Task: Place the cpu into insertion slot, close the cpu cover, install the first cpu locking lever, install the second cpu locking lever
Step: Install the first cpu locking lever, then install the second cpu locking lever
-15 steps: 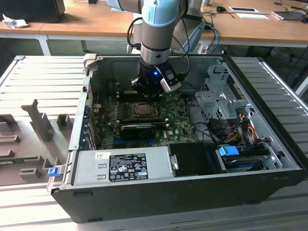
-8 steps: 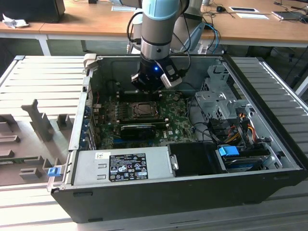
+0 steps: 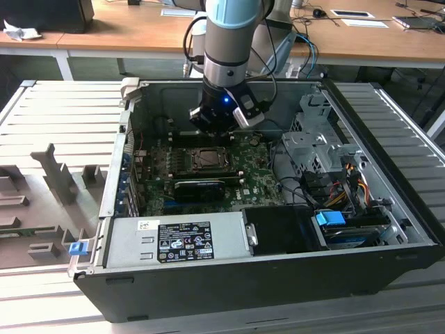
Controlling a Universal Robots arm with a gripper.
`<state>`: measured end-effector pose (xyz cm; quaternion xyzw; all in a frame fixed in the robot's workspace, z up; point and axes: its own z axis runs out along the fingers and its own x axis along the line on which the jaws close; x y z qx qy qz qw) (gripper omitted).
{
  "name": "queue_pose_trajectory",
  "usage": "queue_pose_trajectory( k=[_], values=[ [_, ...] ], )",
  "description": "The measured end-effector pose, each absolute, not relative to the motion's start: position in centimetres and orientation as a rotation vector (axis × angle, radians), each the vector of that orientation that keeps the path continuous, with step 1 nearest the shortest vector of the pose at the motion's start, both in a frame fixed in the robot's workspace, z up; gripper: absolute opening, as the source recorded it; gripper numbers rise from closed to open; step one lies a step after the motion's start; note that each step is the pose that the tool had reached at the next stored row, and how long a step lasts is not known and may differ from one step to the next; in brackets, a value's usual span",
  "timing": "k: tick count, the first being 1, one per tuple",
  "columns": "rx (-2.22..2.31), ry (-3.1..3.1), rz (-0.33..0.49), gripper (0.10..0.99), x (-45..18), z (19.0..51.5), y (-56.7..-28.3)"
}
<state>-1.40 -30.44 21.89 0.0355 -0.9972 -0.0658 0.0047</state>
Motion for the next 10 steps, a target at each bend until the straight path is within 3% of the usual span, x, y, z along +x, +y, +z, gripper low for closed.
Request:
queue_pose_trajectory(
  k=[10],
  values=[
    [0.111, -3.123, -0.206, 0.106, -1.40, 22.47, -31.28]
  ],
)
